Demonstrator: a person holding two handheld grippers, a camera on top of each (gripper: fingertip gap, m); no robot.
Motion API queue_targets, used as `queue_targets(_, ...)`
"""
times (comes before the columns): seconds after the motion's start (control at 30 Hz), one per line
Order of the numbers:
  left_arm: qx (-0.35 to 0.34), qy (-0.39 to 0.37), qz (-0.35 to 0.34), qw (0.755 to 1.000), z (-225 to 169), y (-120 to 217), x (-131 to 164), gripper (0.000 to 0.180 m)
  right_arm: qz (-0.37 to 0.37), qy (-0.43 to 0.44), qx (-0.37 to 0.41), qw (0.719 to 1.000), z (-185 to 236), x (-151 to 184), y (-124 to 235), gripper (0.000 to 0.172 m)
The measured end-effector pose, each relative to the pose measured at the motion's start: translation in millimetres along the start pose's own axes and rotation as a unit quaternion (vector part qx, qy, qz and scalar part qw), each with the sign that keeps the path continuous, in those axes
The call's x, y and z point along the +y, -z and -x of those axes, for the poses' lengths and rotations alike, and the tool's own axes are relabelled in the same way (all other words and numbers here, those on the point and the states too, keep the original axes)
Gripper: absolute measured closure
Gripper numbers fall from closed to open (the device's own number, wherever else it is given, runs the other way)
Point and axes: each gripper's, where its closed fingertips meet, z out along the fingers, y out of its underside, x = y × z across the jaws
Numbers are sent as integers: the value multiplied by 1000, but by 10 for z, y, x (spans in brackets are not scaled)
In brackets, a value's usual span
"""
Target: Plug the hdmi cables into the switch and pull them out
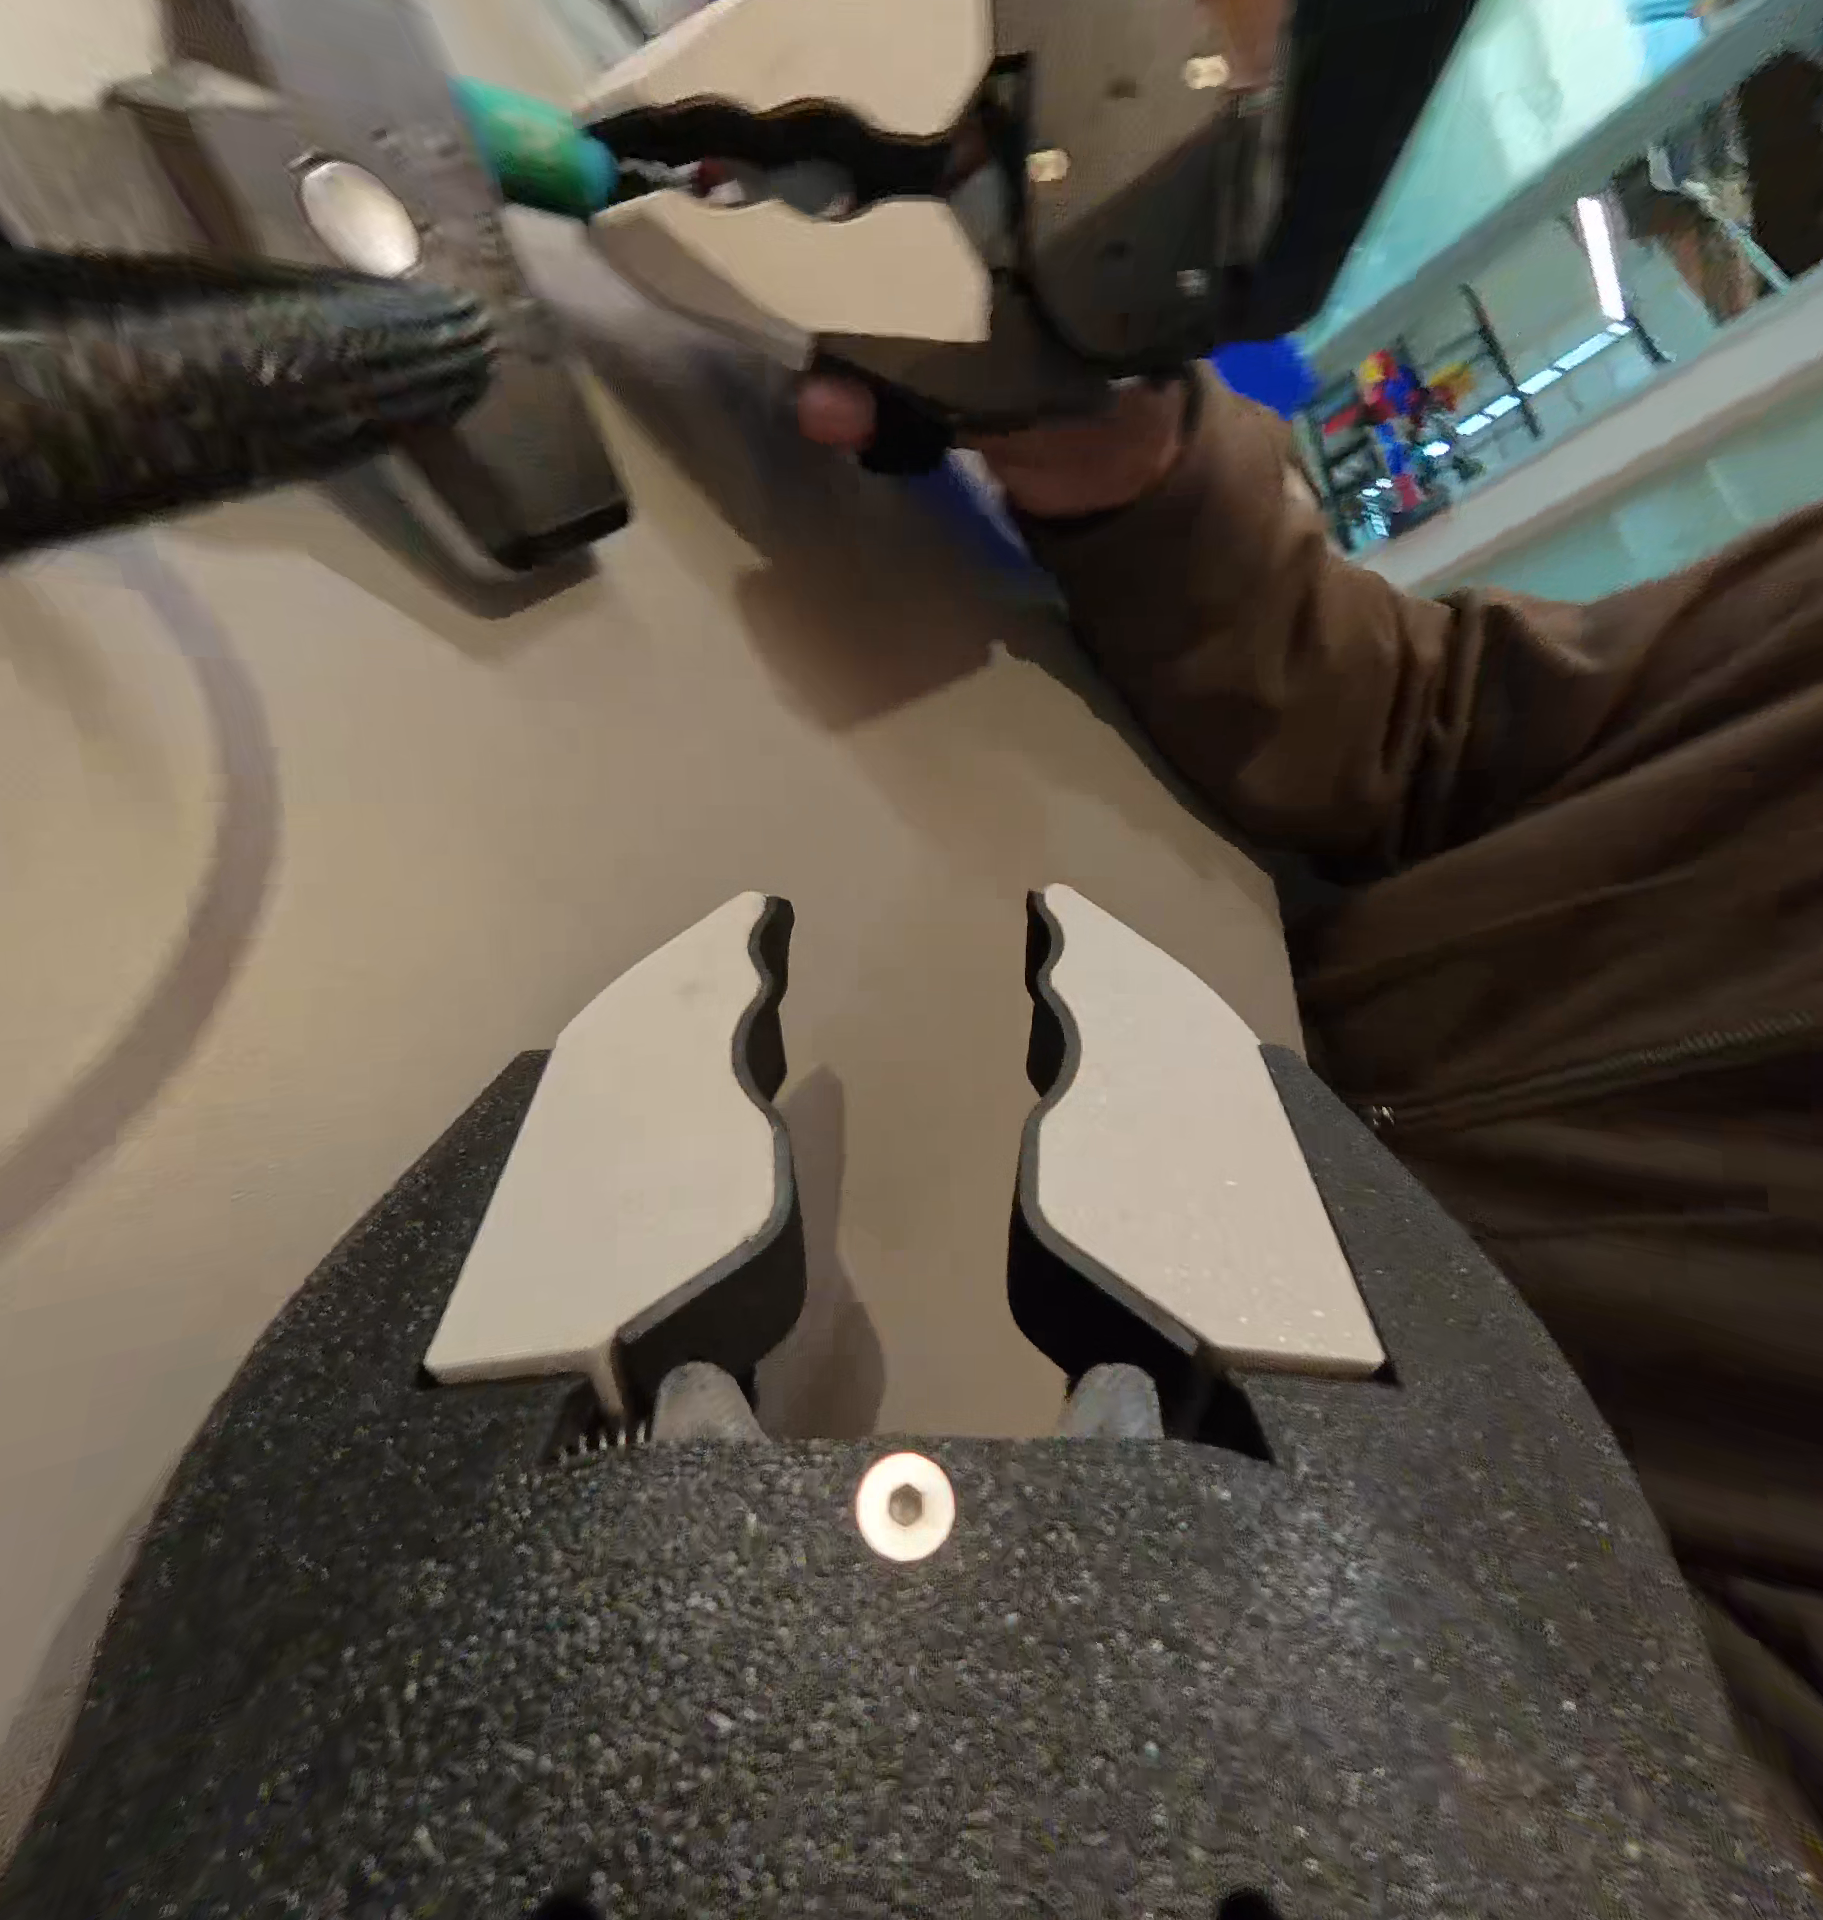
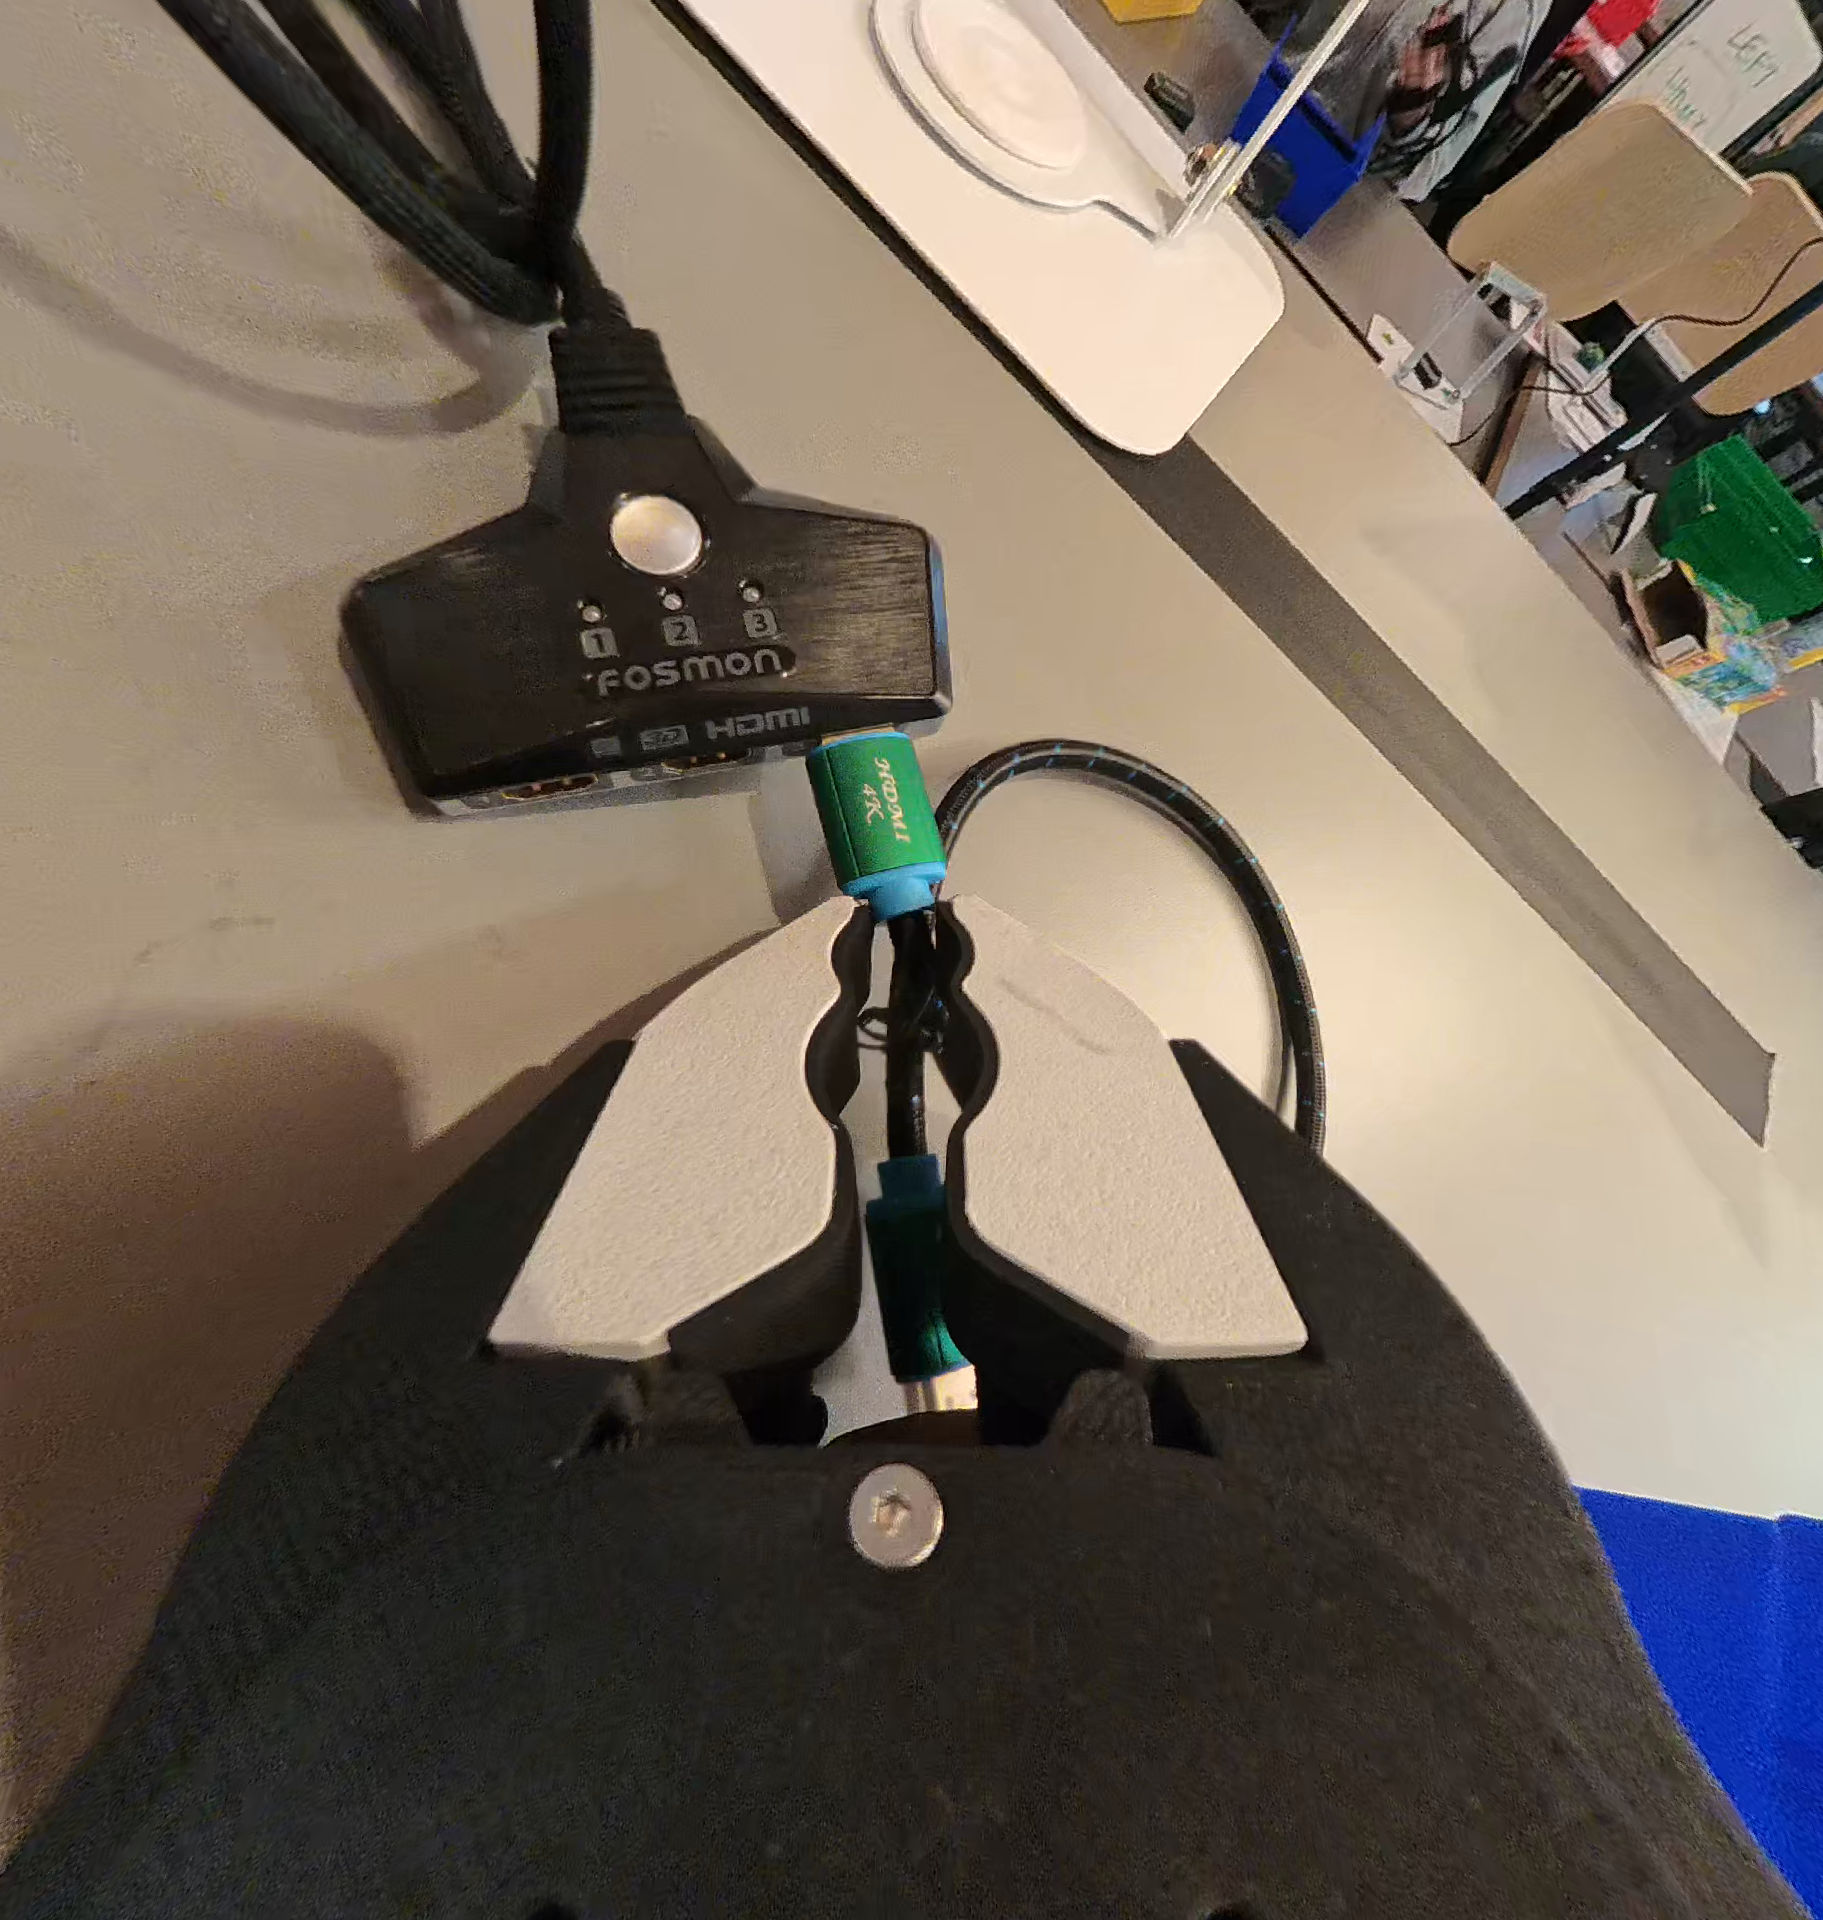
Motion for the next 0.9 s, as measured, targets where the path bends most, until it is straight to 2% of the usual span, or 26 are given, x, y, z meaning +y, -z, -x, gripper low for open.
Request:
queue_targets(0.07, 48, -65, -37, 996, -235, 105, -90, 136, -16, -3, 8, 1000, -32, -54, 33, 157)
queue_targets(0.13, 62, -132, -107, 984, -405, 241, -296, 136, -52, -7, 15, 998, -54, -179, 105, 156)
queue_targets(0.2, 41, -188, -198, 961, -487, 417, -561, 133, -96, -9, 5, 995, -1, -335, 191, 155)
queue_targets(0.3, 9, -237, -327, 915, -572, 717, -873, 128, -156, -19, -50, 986, 283, -561, 276, 154)
queue_targets(0.4, -55, -267, -391, 879, -535, 924, -1018, 124, -167, -20, -111, 980, 642, -660, 268, 149)
queue_targets(0.53, -172, -288, -385, 860, -376, 1010, -1084, 119, -155, 26, -102, 982, 759, -650, 239, 149)
queue_targets(0.7, -307, -261, -320, 858, -196, 1062, -1080, 112, -134, 38, -109, 984, 805, -612, 180, 149)
queue_targets(0.8, -396, -206, -267, 854, -271, 1267, -869, 110, -125, 57, -107, 985, 844, -594, 159, 149)
queue_targets(0.9, -496, -133, -231, 826, -477, 1710, -393, 112, -127, 44, -112, 985, 826, -601, 163, 149)
